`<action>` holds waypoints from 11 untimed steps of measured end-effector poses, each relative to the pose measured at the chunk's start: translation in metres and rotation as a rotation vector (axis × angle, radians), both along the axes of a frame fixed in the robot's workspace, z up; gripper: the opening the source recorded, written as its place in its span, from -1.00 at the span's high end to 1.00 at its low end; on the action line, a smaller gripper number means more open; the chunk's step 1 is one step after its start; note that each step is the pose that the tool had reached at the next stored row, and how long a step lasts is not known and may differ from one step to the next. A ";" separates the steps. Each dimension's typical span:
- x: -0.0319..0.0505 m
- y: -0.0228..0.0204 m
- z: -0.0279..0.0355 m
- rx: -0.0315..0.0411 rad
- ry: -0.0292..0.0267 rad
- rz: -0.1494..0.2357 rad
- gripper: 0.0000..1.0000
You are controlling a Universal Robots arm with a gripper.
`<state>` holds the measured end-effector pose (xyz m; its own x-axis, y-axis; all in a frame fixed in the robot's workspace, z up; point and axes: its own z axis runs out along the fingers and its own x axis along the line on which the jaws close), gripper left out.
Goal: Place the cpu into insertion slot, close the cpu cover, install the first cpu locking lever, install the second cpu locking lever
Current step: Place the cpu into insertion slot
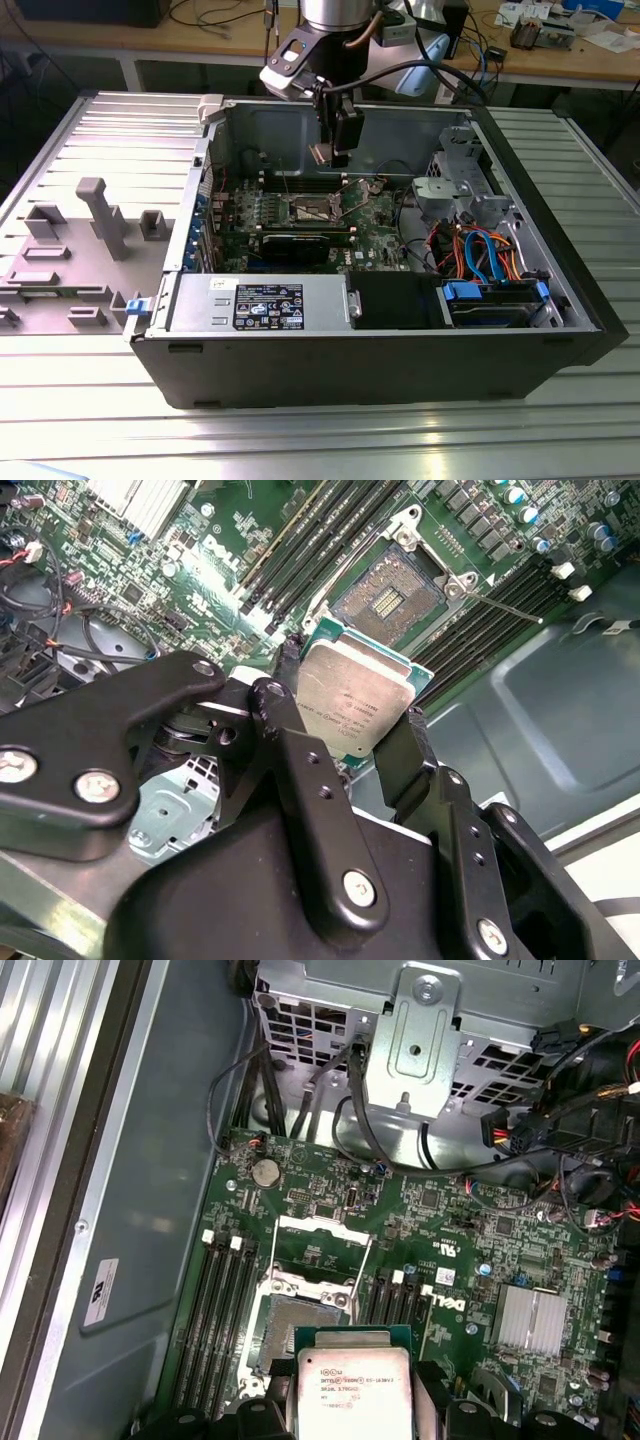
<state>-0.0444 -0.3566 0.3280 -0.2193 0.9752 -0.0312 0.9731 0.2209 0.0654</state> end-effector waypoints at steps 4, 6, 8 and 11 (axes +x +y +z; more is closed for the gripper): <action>0.0000 0.0000 0.0000 -0.0010 0.0000 -0.004 -0.09; 0.0000 0.0000 0.0000 -0.0018 0.0000 -0.007 -0.09; 0.0000 0.0000 -0.0001 -0.0029 0.0000 -0.011 -0.09; 0.0000 0.0000 -0.0001 -0.0043 0.0000 -0.018 -0.09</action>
